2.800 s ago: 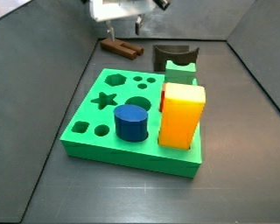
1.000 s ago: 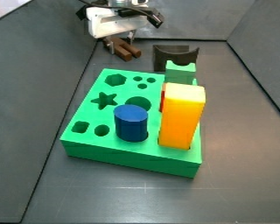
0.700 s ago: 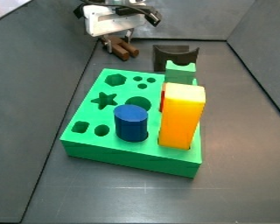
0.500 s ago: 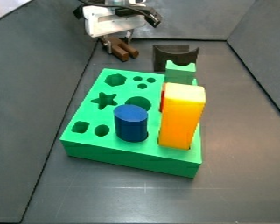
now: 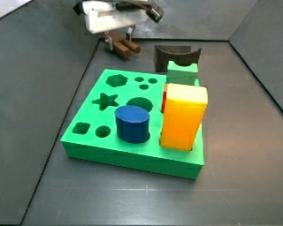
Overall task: Pick up the square-circle object. Move up. Rotate the square-circle object. Place the square-circle object on the fixture. Regrasp the square-circle object. Move to above the board. Insert the square-circle object.
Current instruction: Move up, then rotate the square-circle object.
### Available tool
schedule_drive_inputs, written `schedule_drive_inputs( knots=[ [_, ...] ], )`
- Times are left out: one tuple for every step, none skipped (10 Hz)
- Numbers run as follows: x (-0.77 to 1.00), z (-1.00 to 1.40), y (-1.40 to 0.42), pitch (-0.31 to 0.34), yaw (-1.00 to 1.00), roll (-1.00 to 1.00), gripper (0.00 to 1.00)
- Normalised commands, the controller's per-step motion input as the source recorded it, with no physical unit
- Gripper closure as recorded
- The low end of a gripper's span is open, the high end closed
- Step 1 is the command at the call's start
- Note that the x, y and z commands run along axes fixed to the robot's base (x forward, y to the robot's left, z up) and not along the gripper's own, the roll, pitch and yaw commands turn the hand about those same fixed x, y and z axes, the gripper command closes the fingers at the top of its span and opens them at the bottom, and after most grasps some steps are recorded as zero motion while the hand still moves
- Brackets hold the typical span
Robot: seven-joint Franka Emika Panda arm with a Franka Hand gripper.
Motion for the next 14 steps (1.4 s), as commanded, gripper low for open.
schedule_drive_inputs(
  knots=[
    [-0.05,0.68,0.04,0.053,0.01,0.0,1.0],
    [-0.03,0.56,0.03,0.074,0.0,0.01,1.0],
    [-0.02,0.43,0.02,0.084,-0.01,0.02,1.0],
    [-0.02,0.29,0.01,0.083,-0.01,0.04,1.0],
    [0.4,0.83,-0.83,0.0,0.0,0.0,1.0],
    [0.39,0.76,-0.81,0.005,0.01,0.01,1.0],
    [0.22,0.56,-0.57,0.064,0.03,0.04,1.0],
    [0.15,0.47,-0.41,0.076,0.03,0.06,1.0],
    [0.07,0.27,-0.15,0.092,0.03,0.1,1.0],
    [0.05,0.18,-0.1,0.097,0.03,0.11,1.0],
    [0.0,0.0,0.0,0.0,-1.0,0.0,1.0],
    [-0.01,-0.01,0.03,0.0,-1.0,0.0,1.0],
    [-0.01,-0.01,0.04,-0.001,-1.0,0.0,1.0],
    [-0.01,-0.01,0.03,-0.001,-1.0,0.0,1.0]
  ],
)
